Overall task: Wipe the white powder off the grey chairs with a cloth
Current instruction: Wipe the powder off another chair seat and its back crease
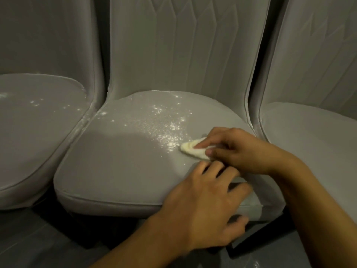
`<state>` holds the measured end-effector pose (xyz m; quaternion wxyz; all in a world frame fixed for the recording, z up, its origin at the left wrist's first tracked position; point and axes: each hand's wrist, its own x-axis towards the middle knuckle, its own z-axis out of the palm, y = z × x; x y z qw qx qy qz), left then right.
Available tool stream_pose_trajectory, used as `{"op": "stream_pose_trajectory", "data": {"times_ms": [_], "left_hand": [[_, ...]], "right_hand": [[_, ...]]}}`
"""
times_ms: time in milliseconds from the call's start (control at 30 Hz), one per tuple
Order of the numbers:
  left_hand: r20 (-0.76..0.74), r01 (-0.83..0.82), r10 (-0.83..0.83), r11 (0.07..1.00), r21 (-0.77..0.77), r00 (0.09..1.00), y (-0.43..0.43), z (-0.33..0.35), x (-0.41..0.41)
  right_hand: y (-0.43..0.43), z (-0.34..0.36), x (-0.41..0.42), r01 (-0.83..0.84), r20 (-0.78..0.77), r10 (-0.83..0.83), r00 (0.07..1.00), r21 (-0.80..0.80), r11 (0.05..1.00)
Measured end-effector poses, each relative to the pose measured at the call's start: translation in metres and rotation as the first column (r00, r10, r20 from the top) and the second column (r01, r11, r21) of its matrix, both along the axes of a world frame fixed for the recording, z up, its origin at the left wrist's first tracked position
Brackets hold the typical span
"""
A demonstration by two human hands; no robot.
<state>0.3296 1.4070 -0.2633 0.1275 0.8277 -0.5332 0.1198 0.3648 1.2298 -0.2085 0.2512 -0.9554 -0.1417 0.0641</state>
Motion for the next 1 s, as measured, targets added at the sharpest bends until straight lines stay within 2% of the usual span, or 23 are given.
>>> {"op": "stream_pose_trajectory", "data": {"times_ms": [67,100,167,267,333,400,433,500,533,567,633,733,800,900,1000], "left_hand": [[0.008,0.012,-0.012,1.0,0.006,1.0,0.0,0.0,0.0],[0.01,0.014,-0.014,1.0,0.009,1.0,0.001,0.0,0.001],[0.019,0.015,-0.016,1.0,0.019,1.0,0.001,0.0,0.0],[0.026,0.018,-0.018,1.0,0.01,0.999,0.003,0.0,-0.001],[0.03,0.019,-0.019,1.0,-0.002,0.999,0.003,-0.001,-0.001],[0.033,0.019,-0.019,1.0,-0.003,0.999,0.002,0.0,-0.001],[0.038,0.018,-0.017,1.0,-0.001,0.999,0.001,0.0,-0.001],[0.046,0.014,-0.014,1.0,-0.003,0.999,0.0,-0.001,-0.001],[0.049,0.014,-0.014,1.0,-0.005,0.999,0.0,-0.002,-0.001],[0.051,0.016,-0.016,1.0,-0.006,0.999,0.001,-0.003,-0.002],[0.047,0.015,-0.015,1.0,-0.001,0.999,0.003,-0.005,-0.003],[0.068,0.019,-0.018,1.0,-0.005,0.998,0.002,-0.006,-0.003],[0.062,0.017,-0.017,1.0,0.008,0.998,0.001,-0.005,-0.003],[0.047,0.01,-0.011,1.0,0.023,0.999,0.001,-0.001,-0.002],[0.055,0.019,-0.02,0.999,0.027,0.998,0.001,0.0,-0.001]], "right_hand": [[-0.008,-0.013,0.013,0.196,0.196,-0.161,0.967,-0.173,0.965],[-0.011,-0.017,0.018,0.307,0.265,-0.249,0.932,-0.204,0.93],[-0.013,-0.021,0.023,0.405,0.291,-0.356,0.888,-0.128,0.905],[-0.014,-0.014,0.015,0.262,0.206,-0.247,0.947,-0.052,0.964],[-0.011,0.002,0.004,0.097,0.009,-0.097,0.995,0.021,0.995],[-0.01,0.009,0.001,0.018,-0.139,-0.018,0.99,0.0,1.0],[-0.012,0.007,0.005,0.038,-0.104,-0.043,0.994,-0.057,0.998],[-0.018,-0.007,0.019,0.226,0.135,-0.201,0.97,-0.212,0.951],[-0.022,-0.015,0.026,0.349,0.251,-0.29,0.924,-0.239,0.906],[-0.026,-0.02,0.03,0.442,0.305,-0.374,0.876,-0.194,0.876],[-0.033,-0.026,0.038,0.535,0.288,-0.5,0.816,-0.053,0.843],[-0.043,-0.026,0.059,0.599,0.316,-0.551,0.772,-0.072,0.798],[-0.042,-0.022,0.069,0.571,0.252,-0.529,0.81,-0.138,0.809],[-0.028,-0.017,0.064,0.396,0.164,-0.365,0.916,-0.232,0.888],[-0.009,-0.007,0.033,0.196,0.094,-0.183,0.979,-0.169,0.966]]}}
